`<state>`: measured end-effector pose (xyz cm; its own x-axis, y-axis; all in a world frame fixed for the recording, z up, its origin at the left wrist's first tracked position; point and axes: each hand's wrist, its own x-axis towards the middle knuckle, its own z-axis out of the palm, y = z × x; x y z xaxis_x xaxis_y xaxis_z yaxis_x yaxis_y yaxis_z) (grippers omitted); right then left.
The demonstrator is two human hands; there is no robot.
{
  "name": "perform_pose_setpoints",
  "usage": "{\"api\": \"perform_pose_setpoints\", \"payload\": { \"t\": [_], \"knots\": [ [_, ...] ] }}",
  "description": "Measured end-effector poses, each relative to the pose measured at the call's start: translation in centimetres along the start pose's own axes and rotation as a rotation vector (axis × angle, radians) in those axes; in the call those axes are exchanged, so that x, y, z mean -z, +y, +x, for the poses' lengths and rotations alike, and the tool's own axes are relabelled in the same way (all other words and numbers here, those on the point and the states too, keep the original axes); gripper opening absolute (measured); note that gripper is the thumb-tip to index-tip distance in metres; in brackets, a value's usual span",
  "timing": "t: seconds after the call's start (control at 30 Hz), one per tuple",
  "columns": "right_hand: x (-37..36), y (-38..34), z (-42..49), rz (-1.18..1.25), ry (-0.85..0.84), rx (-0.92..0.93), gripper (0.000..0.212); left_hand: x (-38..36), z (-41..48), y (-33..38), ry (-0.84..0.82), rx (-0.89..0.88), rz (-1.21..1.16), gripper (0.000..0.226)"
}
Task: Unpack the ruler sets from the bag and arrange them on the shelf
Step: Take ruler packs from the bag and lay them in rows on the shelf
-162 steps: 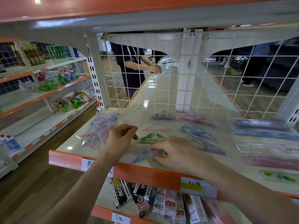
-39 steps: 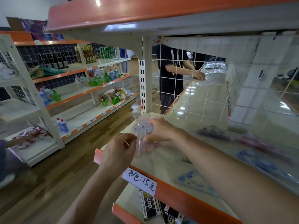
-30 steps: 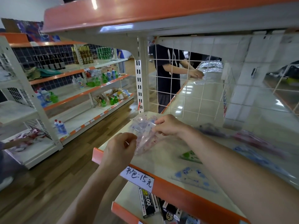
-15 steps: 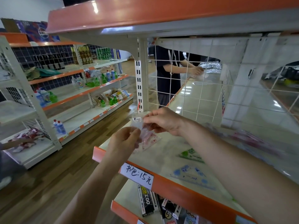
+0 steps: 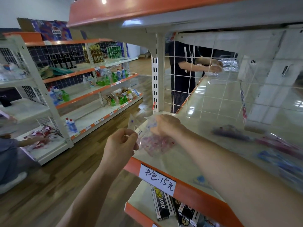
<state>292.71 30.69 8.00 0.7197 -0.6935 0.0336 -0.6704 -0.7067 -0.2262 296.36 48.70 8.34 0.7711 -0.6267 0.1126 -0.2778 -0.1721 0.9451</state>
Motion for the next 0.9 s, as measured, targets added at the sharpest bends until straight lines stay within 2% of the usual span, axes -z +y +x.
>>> {"api": "perform_pose_setpoints", "payload": {
  "t": [0.23,0.47,0.6,0.7,0.9],
  "knots": [
    [-0.2,-0.1,0.8,0.039,-0.022,-0.063,0.044,1.1,0.0,-0.8,-0.003,0.005,-0.002,0.012],
    [-0.1,1.2,0.9,0.192,-0.021,-0.075,0.015,0.4,0.2,-1.0,-0.019,0.001,0.008,0.011],
    [-0.7,1.4,1.3,0.246,-0.009,-0.091,0.025,0.1,0.5,-1.0,-0.022,0.006,0.008,0.011],
    [-0.7,1.5,1.3,0.221,0.014,-0.086,0.016,0.0,0.6,-0.9,-0.027,-0.004,0.013,0.011],
    [-0.7,1.2,1.6,0.136,0.109,-0.064,0.028,-0.2,0.6,-1.0,-0.024,0.003,0.000,0.012]
  ]
}}
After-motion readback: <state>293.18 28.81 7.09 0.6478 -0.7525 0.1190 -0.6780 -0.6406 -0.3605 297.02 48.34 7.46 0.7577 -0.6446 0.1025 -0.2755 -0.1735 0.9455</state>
